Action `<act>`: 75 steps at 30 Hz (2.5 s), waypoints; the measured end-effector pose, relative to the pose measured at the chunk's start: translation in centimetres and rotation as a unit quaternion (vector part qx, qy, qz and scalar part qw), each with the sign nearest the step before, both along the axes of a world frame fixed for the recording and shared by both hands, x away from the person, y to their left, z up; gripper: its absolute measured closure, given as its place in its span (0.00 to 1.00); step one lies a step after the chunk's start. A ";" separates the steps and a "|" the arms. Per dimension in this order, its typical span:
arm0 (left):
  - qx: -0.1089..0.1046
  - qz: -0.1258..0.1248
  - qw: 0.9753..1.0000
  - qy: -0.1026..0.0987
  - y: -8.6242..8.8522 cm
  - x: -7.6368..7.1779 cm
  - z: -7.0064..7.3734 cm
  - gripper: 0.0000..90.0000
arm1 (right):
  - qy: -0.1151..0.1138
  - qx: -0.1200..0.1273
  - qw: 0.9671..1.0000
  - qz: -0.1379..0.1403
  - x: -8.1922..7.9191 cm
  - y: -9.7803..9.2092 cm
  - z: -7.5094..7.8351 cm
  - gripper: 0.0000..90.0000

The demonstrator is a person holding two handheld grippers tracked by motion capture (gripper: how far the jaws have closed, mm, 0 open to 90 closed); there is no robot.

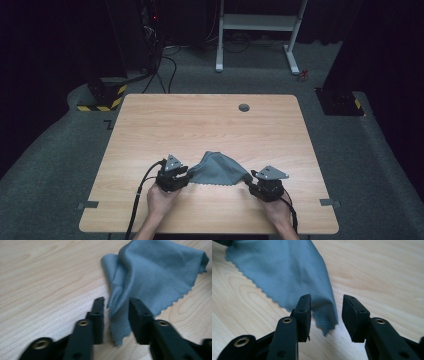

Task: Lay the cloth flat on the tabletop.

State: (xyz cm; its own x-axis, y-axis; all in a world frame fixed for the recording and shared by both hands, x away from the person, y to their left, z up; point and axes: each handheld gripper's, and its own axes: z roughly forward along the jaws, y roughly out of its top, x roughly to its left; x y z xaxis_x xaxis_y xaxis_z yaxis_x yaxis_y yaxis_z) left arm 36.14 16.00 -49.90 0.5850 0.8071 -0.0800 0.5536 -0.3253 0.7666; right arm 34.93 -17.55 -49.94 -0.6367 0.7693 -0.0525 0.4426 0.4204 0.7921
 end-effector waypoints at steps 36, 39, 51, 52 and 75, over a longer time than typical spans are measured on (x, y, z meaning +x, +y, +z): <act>0.037 0.024 0.999 -0.015 -0.8 -0.1 -2.8 0.43 | 0.063 -0.070 0.992 0.086 4.0 6.6 -1.3 0.99; 0.037 0.024 0.999 -0.014 -0.8 -0.1 -2.8 0.42 | 0.058 -0.068 0.992 0.087 4.0 6.7 -0.9 0.99; 0.036 0.024 0.999 -0.014 -0.8 -0.1 -2.8 0.42 | 0.078 -0.066 0.990 0.100 5.5 8.5 -0.8 0.87; 0.036 0.023 0.999 -0.014 -0.8 -0.1 -2.8 0.42 | 0.073 -0.054 0.991 0.096 5.0 8.0 -0.6 0.86; 0.032 0.021 0.999 -0.015 -0.7 -0.5 -2.8 0.46 | 0.055 -0.066 0.995 0.050 0.5 2.0 -1.5 1.00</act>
State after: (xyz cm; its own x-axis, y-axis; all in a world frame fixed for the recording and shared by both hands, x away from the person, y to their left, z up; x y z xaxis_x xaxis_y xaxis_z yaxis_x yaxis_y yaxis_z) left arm 35.69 15.33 -52.66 0.5514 0.8342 -0.0101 0.5454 -0.3513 0.7610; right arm 35.38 -15.55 -51.42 -0.7166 0.6935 -0.0749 0.4744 0.5632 0.6766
